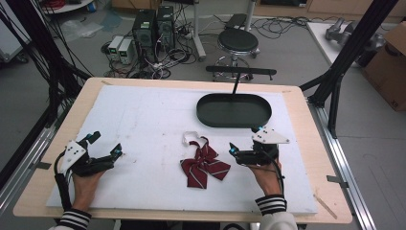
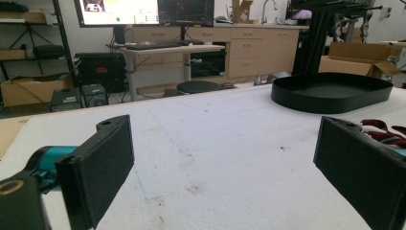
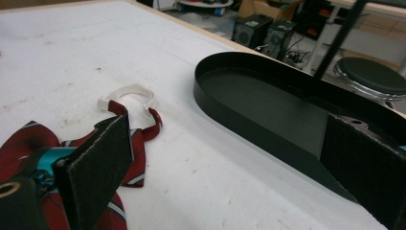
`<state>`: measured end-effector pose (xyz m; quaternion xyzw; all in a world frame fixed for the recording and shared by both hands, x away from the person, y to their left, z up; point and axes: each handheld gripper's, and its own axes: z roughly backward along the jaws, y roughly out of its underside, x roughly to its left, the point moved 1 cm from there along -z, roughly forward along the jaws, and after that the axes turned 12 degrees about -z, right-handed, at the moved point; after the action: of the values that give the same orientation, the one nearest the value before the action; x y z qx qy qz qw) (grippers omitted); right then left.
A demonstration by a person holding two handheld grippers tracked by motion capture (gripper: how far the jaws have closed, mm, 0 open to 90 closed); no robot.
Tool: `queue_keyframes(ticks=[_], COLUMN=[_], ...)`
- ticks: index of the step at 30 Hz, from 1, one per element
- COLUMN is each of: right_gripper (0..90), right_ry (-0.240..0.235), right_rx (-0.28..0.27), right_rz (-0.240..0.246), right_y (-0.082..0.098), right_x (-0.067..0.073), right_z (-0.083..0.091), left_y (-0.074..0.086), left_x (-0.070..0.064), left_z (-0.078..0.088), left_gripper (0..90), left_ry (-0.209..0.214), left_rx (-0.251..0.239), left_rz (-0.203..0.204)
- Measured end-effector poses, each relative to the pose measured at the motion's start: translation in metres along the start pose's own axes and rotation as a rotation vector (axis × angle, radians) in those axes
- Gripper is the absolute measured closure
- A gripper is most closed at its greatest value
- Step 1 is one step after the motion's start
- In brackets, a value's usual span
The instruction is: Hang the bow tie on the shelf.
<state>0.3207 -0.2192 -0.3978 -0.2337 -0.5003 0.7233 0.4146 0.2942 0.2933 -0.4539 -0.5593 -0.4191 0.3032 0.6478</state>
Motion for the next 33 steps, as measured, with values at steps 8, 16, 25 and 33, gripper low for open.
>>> queue_keyframes(ticks=[8,16,25,33], right_gripper=[3.8,3.8,4.9,15.3], right_ry=[-0.054,-0.135,-0.209,-0.254], right_rx=[0.076,0.144,0.242,0.353], right_rz=[0.064,0.088,0.066,0.092], right_y=[-0.024,-0.046,-0.06,-0.056], right_x=[0.01,0.024,0.033,0.041], right_z=[-0.022,-0.051,-0.086,-0.112], left_y=[0.0,0.0,0.0,0.0], left_x=[0.0,0.002,0.002,0.002], left_z=[0.0,0.0,0.0,0.0], left_gripper=[7.0,7.0,7.0,7.0], left_ry=[0.003,0.007,0.008,0.01], left_rx=[-0.001,-0.001,-0.001,-0.002], left_rz=[0.006,0.015,0.022,0.023])
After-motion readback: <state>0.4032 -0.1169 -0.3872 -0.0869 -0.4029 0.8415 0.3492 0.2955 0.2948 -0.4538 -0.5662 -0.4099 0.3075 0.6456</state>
